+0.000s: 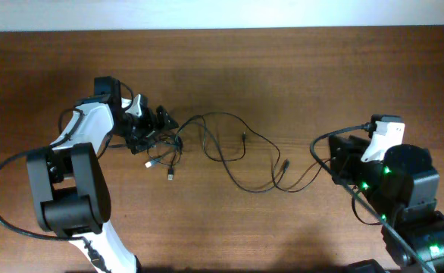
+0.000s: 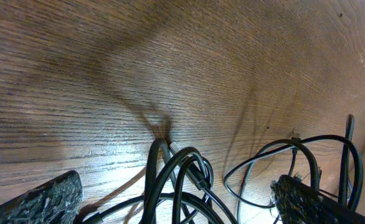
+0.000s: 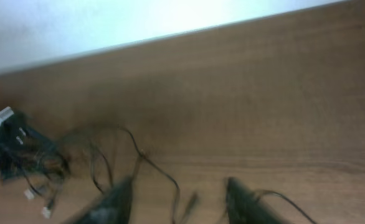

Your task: Untangle cables

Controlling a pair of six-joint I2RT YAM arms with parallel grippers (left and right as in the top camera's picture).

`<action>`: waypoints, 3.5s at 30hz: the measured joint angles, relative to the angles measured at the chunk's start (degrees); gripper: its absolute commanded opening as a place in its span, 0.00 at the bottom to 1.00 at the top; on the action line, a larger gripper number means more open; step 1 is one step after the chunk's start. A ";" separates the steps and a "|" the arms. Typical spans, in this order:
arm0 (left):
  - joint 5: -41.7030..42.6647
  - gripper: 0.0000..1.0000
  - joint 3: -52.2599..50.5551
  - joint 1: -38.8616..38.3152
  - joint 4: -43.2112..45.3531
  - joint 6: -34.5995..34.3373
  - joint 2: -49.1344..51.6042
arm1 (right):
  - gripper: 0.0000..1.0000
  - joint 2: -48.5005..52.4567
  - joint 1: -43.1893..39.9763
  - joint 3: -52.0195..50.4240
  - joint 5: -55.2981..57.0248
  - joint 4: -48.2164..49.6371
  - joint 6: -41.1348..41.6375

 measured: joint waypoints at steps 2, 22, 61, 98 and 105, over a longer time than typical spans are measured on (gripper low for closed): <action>0.39 0.99 0.00 0.00 -0.46 -0.02 0.00 | 0.70 2.08 0.00 0.00 -0.98 -2.91 -0.13; -15.39 0.50 1.09 -14.51 -8.81 -0.74 -13.46 | 0.81 45.75 0.00 0.00 -24.46 -2.71 -0.04; -45.70 0.27 -4.72 -26.14 -5.33 -15.45 -13.29 | 0.82 45.75 0.00 0.00 -23.10 -2.78 -0.74; -48.37 0.00 -10.36 -26.18 0.92 -16.06 -16.15 | 0.82 45.81 0.00 0.00 -23.08 -2.62 -0.72; -55.12 0.00 -10.36 -24.44 -3.34 -16.06 -5.49 | 0.82 45.83 0.00 0.00 -22.91 -2.60 -0.76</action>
